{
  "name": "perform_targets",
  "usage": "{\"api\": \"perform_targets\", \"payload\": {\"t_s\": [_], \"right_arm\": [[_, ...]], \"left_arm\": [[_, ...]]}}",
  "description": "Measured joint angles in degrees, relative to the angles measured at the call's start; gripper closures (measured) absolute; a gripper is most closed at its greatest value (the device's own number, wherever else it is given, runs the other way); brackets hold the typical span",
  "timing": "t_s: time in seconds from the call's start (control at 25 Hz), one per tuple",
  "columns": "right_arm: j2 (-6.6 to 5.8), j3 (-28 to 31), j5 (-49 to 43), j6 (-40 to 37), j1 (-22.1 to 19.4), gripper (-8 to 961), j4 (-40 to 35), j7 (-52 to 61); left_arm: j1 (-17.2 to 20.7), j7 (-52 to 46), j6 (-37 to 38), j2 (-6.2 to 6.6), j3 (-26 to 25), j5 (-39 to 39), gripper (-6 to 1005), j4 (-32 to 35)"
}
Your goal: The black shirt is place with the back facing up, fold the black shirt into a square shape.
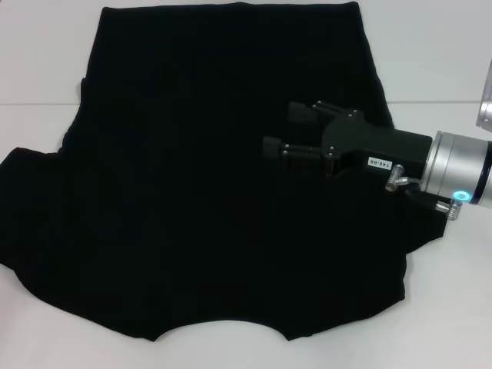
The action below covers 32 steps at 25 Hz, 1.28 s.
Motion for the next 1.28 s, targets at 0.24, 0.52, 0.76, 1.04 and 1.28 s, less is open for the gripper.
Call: {"api": "perform_targets", "payload": {"t_s": [0.24,0.52,0.76,1.04,1.28], "right_arm": [[0.00,0.0,0.0,0.0,-0.1,38,0.1,0.0],[0.00,-0.2,0.0,0.1,0.0,38,0.2,0.0],[0.00,-0.3,0.0,0.1,-0.1,38,0.2,0.0],[0.00,-0.4,0.0,0.1,-0.1,38,0.3,0.0],[0.00,-0.4,0.0,0.1,-0.1,37,0.3,0.0]], "left_arm": [[0.5,0.3,0.7,-0.12,-1.2,-0.7,969,0.3],[0.5,0.4,1.8,-0.12,-1.1,-0.7,968,0.3],[0.3,0.5,1.9,-0.07,-0.8,-0.7,968,0.3],[0.1,-0.6,1.5,0.14,-1.2,-0.7,957,0.3],[0.2,-1.6,1.0,0.26,-1.8,-0.7,887,0.3]]}}
